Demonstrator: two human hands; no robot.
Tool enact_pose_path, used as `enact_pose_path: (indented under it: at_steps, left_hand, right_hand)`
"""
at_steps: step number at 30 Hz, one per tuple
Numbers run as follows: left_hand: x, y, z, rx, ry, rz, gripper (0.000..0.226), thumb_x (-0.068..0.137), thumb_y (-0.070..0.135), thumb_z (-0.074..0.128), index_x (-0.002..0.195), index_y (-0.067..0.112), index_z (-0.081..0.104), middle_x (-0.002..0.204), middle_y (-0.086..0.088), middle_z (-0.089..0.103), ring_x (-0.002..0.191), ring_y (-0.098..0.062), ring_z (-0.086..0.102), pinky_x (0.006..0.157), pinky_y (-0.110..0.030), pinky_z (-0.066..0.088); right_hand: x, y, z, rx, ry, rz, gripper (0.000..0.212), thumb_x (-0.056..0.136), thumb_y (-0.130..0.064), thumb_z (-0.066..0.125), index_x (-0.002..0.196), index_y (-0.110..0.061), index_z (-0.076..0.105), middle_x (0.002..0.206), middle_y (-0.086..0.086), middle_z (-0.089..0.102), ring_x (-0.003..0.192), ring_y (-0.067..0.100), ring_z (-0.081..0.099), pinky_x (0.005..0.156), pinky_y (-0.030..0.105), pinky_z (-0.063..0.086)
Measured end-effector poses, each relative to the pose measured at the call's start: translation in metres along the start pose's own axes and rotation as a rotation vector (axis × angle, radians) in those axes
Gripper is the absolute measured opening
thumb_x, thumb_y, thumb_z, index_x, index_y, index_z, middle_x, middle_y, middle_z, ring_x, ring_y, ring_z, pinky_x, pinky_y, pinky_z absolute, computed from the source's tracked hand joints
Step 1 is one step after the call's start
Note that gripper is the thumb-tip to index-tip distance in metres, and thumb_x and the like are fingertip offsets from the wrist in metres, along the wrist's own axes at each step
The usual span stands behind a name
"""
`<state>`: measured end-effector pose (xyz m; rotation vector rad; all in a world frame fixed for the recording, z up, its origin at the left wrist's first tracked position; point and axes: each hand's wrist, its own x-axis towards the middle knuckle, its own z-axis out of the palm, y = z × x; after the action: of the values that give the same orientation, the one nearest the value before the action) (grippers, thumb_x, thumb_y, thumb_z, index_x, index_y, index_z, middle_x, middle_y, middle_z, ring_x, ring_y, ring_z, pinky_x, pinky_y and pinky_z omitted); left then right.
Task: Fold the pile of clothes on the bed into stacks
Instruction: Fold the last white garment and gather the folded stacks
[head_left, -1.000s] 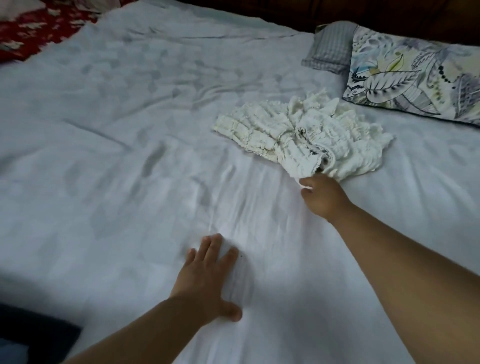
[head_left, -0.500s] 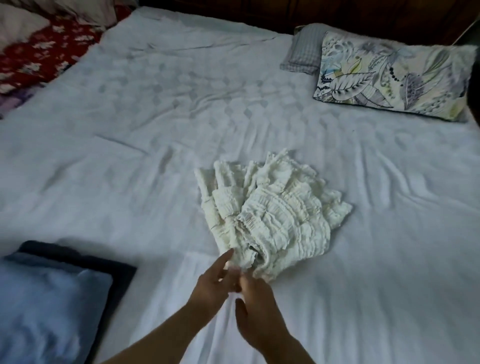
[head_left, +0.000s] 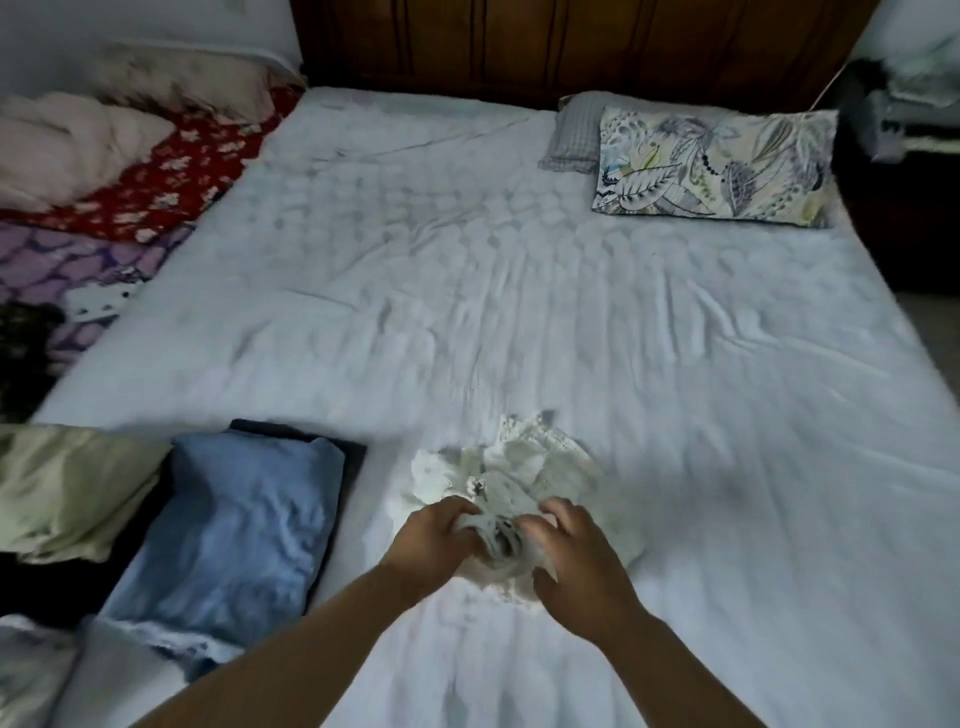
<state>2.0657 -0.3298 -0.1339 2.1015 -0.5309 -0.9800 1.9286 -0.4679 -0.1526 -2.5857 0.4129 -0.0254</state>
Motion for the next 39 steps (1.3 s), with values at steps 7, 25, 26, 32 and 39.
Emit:
enact_pose_path:
  at_steps: [7, 25, 26, 32, 39]
  left_hand:
    - [-0.109, 0.024, -0.064, -0.007, -0.035, 0.206, 0.02, 0.086, 0.008, 0.052, 0.086, 0.019, 0.069, 0.076, 0.01, 0.069, 0.072, -0.001, 0.061, 0.067, -0.017, 0.048]
    - [-0.235, 0.01, -0.153, 0.684, 0.081, 0.262, 0.039, 0.071, 0.052, 0.075, 0.075, 0.025, 0.047, 0.075, 0.012, 0.047, 0.066, -0.003, 0.044, 0.056, -0.016, 0.032]
    - [-0.237, 0.011, -0.153, 0.667, 0.144, 0.311, 0.039, 0.073, 0.049, 0.075, 0.074, 0.023, 0.047, 0.077, 0.011, 0.045, 0.068, -0.006, 0.043, 0.056, -0.018, 0.031]
    - [-0.243, 0.027, -0.146, 0.053, 0.074, 0.407, 0.005, 0.085, 0.016, 0.069, 0.086, 0.012, 0.065, 0.071, 0.01, 0.064, 0.063, 0.0, 0.057, 0.062, -0.02, 0.046]
    - [-0.233, 0.051, -0.121, 0.316, 0.33, 0.28, 0.03, 0.088, 0.036, 0.059, 0.081, 0.009, 0.048, 0.07, 0.001, 0.05, 0.058, -0.013, 0.045, 0.047, -0.026, 0.031]
  right_hand:
    - [-0.039, -0.063, -0.016, -0.336, -0.231, -0.122, 0.053, 0.052, -0.052, 0.076, 0.097, -0.023, 0.072, 0.128, 0.014, 0.055, 0.115, 0.044, 0.052, 0.086, 0.055, 0.045]
    - [-0.143, -0.157, -0.122, 0.035, -0.024, 0.177, 0.035, 0.08, -0.017, 0.064, 0.067, -0.022, 0.032, 0.063, -0.005, 0.036, 0.055, 0.012, 0.028, 0.054, 0.03, 0.025]
    - [-0.146, -0.158, -0.128, 0.073, 0.012, 0.199, 0.032, 0.081, -0.017, 0.065, 0.071, -0.023, 0.035, 0.065, -0.005, 0.039, 0.055, 0.012, 0.03, 0.054, 0.028, 0.028]
    - [-0.156, -0.162, -0.154, 0.247, 0.187, 0.283, 0.021, 0.086, -0.023, 0.068, 0.102, -0.026, 0.055, 0.084, -0.004, 0.059, 0.068, 0.01, 0.053, 0.062, 0.018, 0.041]
    - [-0.155, -0.182, -0.161, 0.301, 0.369, 0.453, 0.015, 0.083, -0.018, 0.065, 0.081, -0.008, 0.053, 0.067, 0.004, 0.046, 0.056, 0.016, 0.041, 0.052, 0.027, 0.029]
